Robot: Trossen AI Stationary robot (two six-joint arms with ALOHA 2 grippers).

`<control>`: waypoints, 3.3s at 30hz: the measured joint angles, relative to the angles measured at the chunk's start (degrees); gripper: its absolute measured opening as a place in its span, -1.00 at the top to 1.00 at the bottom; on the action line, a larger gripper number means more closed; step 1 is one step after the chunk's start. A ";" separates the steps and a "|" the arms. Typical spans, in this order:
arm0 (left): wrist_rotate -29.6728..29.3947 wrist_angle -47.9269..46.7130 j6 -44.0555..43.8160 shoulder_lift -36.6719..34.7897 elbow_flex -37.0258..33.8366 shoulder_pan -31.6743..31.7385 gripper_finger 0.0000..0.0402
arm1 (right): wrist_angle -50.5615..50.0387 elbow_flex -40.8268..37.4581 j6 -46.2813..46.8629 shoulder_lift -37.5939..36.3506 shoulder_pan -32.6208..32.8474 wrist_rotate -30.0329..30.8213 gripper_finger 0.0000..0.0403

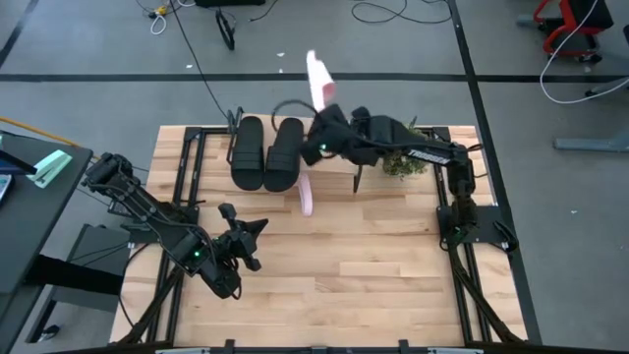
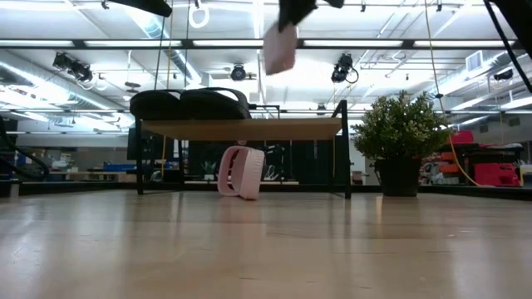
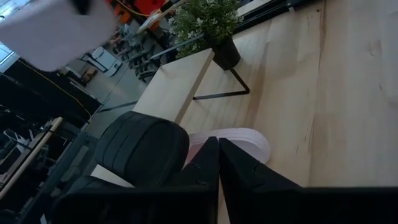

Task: Pick and place slides into the shelf
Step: Put the right white slide on the shelf

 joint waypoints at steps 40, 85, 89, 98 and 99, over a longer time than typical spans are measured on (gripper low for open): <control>0.02 -0.21 0.91 -0.24 0.00 0.18 0.91 | -16.45 -0.44 -9.68 11.96 -0.29 8.03 0.71; 4.50 -0.40 -3.79 -0.22 0.00 0.00 0.88 | -16.40 -0.44 3.28 12.09 2.19 -0.59 0.71; 4.50 -0.39 -3.82 -0.22 0.00 0.00 0.91 | -16.36 -0.44 4.81 12.09 1.97 -1.74 0.71; 4.52 -0.38 -3.97 -0.22 0.00 0.03 0.90 | -16.38 -0.44 7.65 12.04 -1.42 -4.30 0.71; 4.52 -0.38 -4.04 -0.22 0.00 0.03 0.90 | -16.42 -0.44 7.67 12.04 -1.92 -5.23 0.71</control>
